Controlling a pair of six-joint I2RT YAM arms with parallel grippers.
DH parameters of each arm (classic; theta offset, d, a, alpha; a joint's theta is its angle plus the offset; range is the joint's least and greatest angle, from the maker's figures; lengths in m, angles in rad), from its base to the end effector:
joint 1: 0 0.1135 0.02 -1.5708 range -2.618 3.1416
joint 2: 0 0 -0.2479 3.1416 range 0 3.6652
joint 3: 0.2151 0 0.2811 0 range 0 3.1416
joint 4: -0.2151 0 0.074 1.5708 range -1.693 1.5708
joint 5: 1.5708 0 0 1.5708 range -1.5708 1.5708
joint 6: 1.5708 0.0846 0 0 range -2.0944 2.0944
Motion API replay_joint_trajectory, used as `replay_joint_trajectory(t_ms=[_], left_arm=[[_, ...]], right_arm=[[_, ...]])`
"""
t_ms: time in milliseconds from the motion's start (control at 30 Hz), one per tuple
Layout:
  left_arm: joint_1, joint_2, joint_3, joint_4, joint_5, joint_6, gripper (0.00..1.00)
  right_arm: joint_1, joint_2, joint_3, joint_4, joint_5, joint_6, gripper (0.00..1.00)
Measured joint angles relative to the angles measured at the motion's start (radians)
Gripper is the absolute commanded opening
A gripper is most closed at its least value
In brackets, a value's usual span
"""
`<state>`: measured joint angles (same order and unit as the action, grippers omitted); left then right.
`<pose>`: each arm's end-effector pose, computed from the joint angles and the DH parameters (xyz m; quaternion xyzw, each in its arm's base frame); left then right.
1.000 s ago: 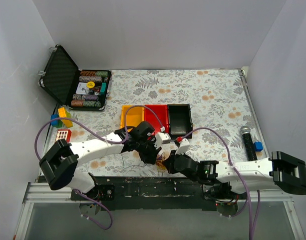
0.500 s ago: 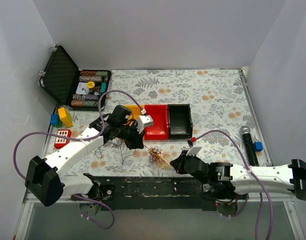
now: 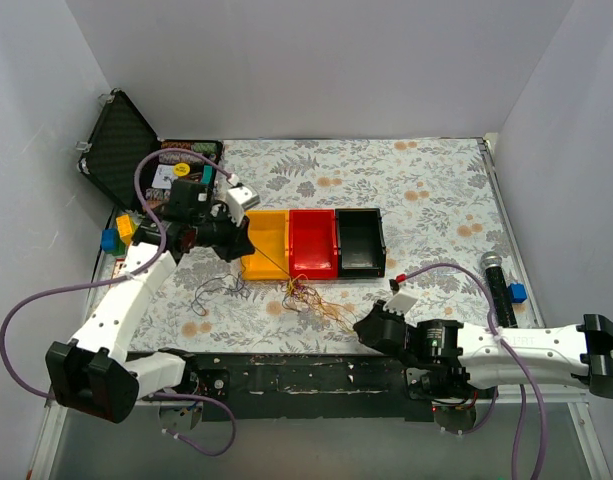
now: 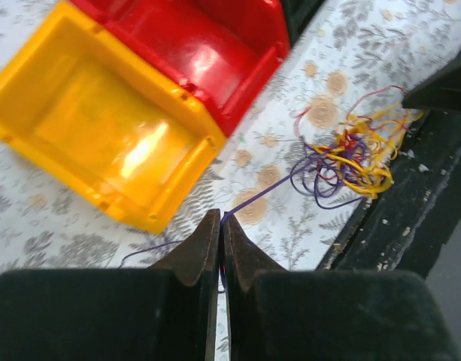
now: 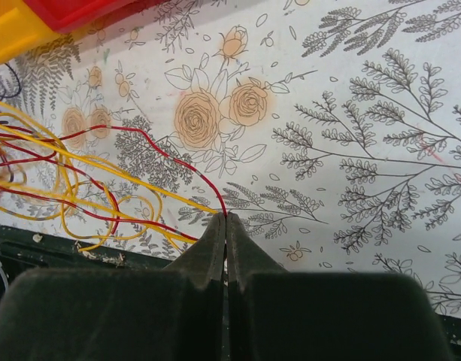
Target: Untangle the cables
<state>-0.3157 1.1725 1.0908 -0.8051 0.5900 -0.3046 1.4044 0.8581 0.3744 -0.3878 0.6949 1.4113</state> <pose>0.2645 -0.1359 0.2675 0.1025 0.9008 -0.3588 0.2220 0.0896 0.2064 0.1201 0.1197 0.8829 0.2659 0.3679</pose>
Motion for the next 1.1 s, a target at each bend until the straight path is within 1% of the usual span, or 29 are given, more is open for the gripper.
replay_joint_trajectory(t_ms=[100, 167, 233, 300, 333, 400, 500, 600, 667, 700, 733, 800, 900, 967, 1033, 1100], left_arm=[[0.106, 0.0, 0.028, -0.022, 0.021, 0.026, 0.0], [0.211, 0.0, 0.059, -0.026, 0.014, 0.053, 0.0], [0.342, 0.0, 0.1, -0.014, 0.016, 0.081, 0.0], [0.461, 0.0, 0.129, 0.002, 0.023, 0.114, 0.0], [0.507, 0.0, 0.135, 0.004, 0.025, 0.133, 0.0], [0.554, 0.0, 0.135, -0.008, 0.031, 0.167, 0.0], [0.563, -0.003, 0.135, -0.066, 0.08, 0.22, 0.0], [0.562, -0.012, 0.14, -0.126, 0.16, 0.245, 0.0], [0.561, -0.008, 0.174, -0.171, 0.205, 0.245, 0.0], [0.561, 0.0, 0.215, -0.199, 0.23, 0.243, 0.0], [0.56, 0.013, 0.27, -0.222, 0.253, 0.24, 0.0], [0.559, 0.042, 0.401, -0.247, 0.304, 0.23, 0.0], [0.558, 0.072, 0.583, -0.262, 0.381, 0.192, 0.0], [0.556, 0.082, 0.677, -0.259, 0.434, 0.143, 0.0], [0.555, 0.08, 0.733, -0.221, 0.487, 0.068, 0.0], [0.553, 0.071, 0.75, -0.159, 0.529, -0.014, 0.0]], right_arm=[[0.009, 0.035, 0.039, -0.061, 0.013, 0.055, 0.01], [0.016, 0.056, 0.052, -0.14, 0.012, 0.067, 0.01], [0.026, 0.093, 0.052, -0.27, 0.009, 0.085, 0.01], [0.031, 0.108, 0.052, -0.351, 0.01, 0.097, 0.01], [0.034, 0.108, 0.052, -0.387, 0.01, 0.105, 0.01], [0.036, 0.105, 0.056, -0.435, 0.013, 0.111, 0.01], [0.037, 0.092, 0.061, -0.46, 0.017, 0.101, 0.01], [0.038, 0.06, 0.063, -0.439, 0.027, 0.05, 0.01], [0.038, 0.047, 0.064, -0.411, 0.035, 0.013, 0.01], [0.038, 0.045, 0.069, -0.393, 0.039, -0.014, 0.02], [0.038, 0.044, 0.075, -0.369, 0.041, -0.043, 0.06], [0.038, 0.044, 0.092, -0.33, 0.048, -0.091, 0.18], [0.038, 0.044, 0.121, -0.27, 0.061, -0.159, 0.27], [0.038, 0.043, 0.137, -0.229, 0.066, -0.205, 0.34], [0.038, 0.04, 0.149, -0.197, 0.07, -0.243, 0.37], [0.038, 0.037, 0.159, -0.179, 0.072, -0.273, 0.38]])
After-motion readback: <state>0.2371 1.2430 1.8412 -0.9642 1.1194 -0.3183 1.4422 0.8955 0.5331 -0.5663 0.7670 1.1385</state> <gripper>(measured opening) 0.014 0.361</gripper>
